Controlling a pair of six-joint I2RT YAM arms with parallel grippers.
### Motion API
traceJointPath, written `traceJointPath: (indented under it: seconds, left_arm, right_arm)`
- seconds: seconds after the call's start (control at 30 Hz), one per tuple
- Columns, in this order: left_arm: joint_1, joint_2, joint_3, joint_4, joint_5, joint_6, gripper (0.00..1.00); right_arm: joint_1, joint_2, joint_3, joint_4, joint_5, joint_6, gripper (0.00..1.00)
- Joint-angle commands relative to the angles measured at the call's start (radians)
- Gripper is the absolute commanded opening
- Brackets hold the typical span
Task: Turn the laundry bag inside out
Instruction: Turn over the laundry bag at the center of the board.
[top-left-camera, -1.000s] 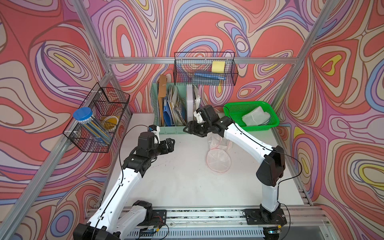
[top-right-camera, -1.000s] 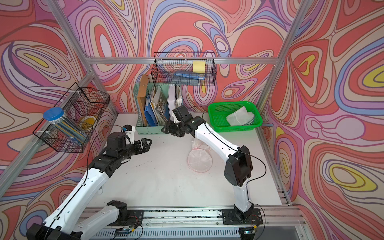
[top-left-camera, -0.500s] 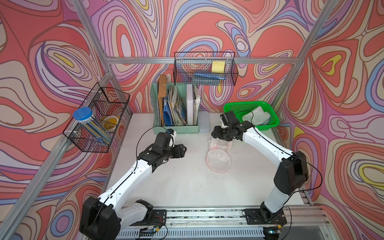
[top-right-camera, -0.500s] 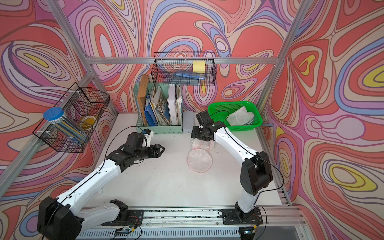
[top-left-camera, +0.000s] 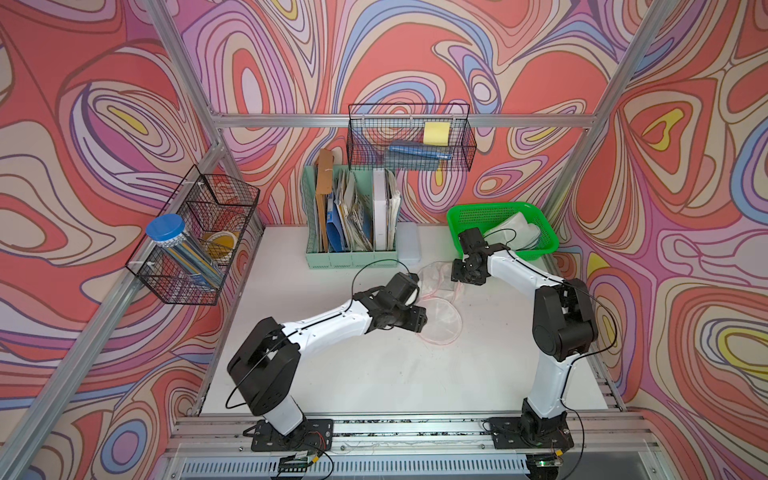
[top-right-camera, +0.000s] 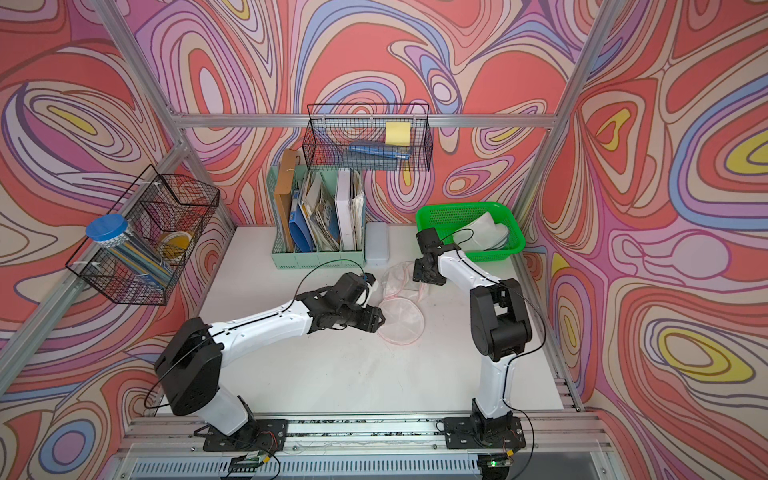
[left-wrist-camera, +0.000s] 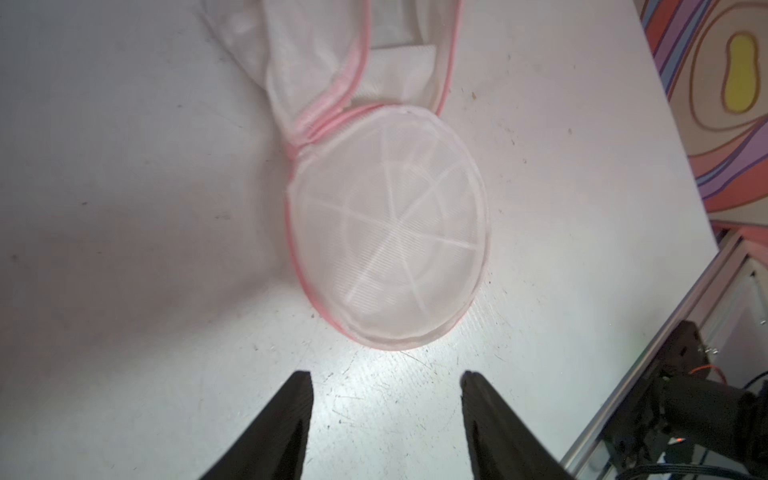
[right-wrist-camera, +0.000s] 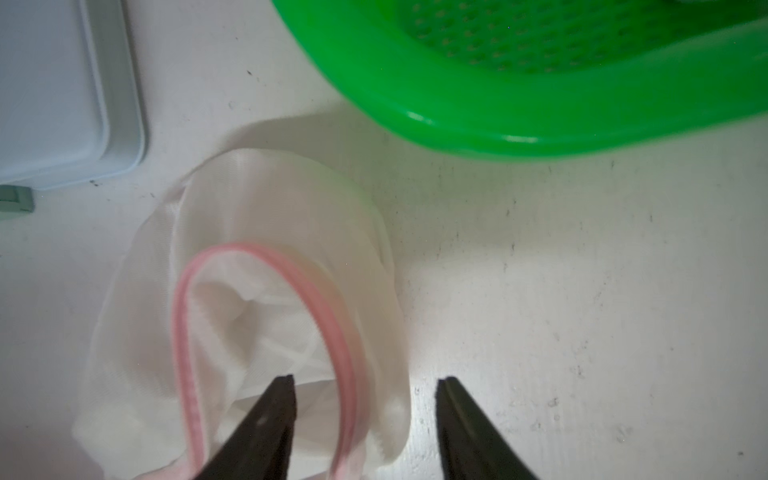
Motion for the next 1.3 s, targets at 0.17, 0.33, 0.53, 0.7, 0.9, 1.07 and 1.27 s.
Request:
traceJointPath:
  seconds: [0.17, 0.33, 0.53, 0.7, 0.9, 1.07, 1.27]
  left_arm:
    - [-0.04, 0.128, 0.187, -0.082, -0.057, 0.039, 0.6]
    - [0.026, 0.106, 0.204, -0.05, 0.023, -0.093, 0.58]
    - [0.117, 0.066, 0.137, 0.054, 0.19, -0.334, 0.59]
    - [0.154, 0.075, 0.087, 0.172, 0.266, -0.545, 0.58]
    - [0.169, 0.096, 0.077, 0.18, 0.267, -0.66, 0.58]
    - [0.169, 0.139, 0.098, 0.218, 0.296, -0.685, 0.59]
    - [0.169, 0.193, 0.14, 0.226, 0.281, -0.689, 0.59]
  right_arm:
    - [-0.029, -0.014, -0.026, 0.076, -0.1, -0.03, 0.0]
    - [-0.011, -0.131, -0.142, 0.141, -0.202, 0.029, 0.0]
    - [0.132, -0.256, -0.274, 0.23, -0.188, 0.095, 0.0]
    - [0.194, -0.319, -0.381, 0.342, -0.213, 0.141, 0.0]
    - [0.217, -0.379, -0.46, 0.4, -0.231, 0.134, 0.0]
    - [0.221, -0.423, -0.509, 0.441, -0.278, 0.125, 0.0]
    - [0.232, -0.438, -0.52, 0.455, -0.316, 0.109, 0.0]
